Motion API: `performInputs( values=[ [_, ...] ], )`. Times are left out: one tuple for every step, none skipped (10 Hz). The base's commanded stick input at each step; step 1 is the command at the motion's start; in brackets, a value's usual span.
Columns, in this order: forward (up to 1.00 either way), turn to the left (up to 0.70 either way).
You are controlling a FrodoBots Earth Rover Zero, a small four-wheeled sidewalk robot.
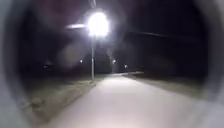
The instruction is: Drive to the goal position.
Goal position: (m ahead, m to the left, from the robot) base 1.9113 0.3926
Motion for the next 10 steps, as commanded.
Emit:
performInputs(
  values=[
    [0.70,0.00],
    [0.70,0.00],
    [0.70,0.00],
    [0.70,0.00],
    [0.70,0.00],
    [0.70,0.00],
    [0.70,0.00],
    [0.70,0.00],
    [0.70,0.00],
    [0.70,0.00]
  ],
)
